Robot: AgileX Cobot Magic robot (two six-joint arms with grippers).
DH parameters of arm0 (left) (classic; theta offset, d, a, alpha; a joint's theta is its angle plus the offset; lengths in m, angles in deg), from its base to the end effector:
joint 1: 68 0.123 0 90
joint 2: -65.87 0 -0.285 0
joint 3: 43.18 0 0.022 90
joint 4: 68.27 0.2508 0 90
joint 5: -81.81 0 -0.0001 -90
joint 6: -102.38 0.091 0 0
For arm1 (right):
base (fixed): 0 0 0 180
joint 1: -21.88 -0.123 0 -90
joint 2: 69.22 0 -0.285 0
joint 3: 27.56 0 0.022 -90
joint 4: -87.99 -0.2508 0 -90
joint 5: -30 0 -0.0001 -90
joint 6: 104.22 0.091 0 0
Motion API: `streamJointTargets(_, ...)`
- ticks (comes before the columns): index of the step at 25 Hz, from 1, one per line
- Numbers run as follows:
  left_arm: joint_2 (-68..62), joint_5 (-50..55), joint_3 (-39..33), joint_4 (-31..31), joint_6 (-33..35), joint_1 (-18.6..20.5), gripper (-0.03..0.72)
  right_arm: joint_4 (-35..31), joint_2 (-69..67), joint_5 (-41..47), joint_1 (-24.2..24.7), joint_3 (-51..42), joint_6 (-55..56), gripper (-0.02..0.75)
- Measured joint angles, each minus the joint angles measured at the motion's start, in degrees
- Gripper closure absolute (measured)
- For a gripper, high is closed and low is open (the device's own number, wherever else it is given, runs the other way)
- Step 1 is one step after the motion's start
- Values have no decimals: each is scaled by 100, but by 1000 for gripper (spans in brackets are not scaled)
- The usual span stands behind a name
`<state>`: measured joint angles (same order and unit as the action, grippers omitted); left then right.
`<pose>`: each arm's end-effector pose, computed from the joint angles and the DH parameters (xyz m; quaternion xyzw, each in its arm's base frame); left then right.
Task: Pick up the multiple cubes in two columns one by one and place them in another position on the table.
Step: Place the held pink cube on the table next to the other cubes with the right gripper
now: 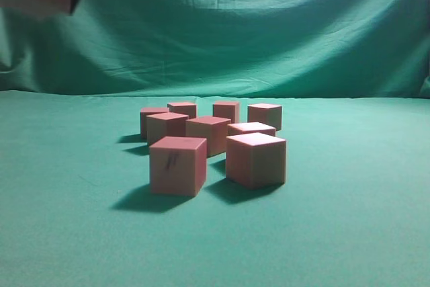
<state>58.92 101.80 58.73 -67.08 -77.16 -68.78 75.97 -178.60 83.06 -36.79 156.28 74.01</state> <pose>0.0529 -0.0001 0.1774 0.0142 0.7934 0.0071 0.6085 0.1824 0.3287 0.2626 -0.4519 0.8677 0.1705 0.1176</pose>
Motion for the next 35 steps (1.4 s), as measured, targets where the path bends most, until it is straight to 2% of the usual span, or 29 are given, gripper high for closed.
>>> streamJointTargets(3,0,0,0,0,0,0,688,411,-168,-118,-26,0,390,478)
streamJointTargets(9,0,0,0,0,0,0,688,2149,-502,-217,-301,0,1785,478)
streamJointTargets(11,0,0,0,0,0,0,688,2446,-635,-217,-340,0,1994,478)
streamJointTargets(35,0,0,0,0,0,0,688,2750,-1621,-146,-345,284,2629,478)
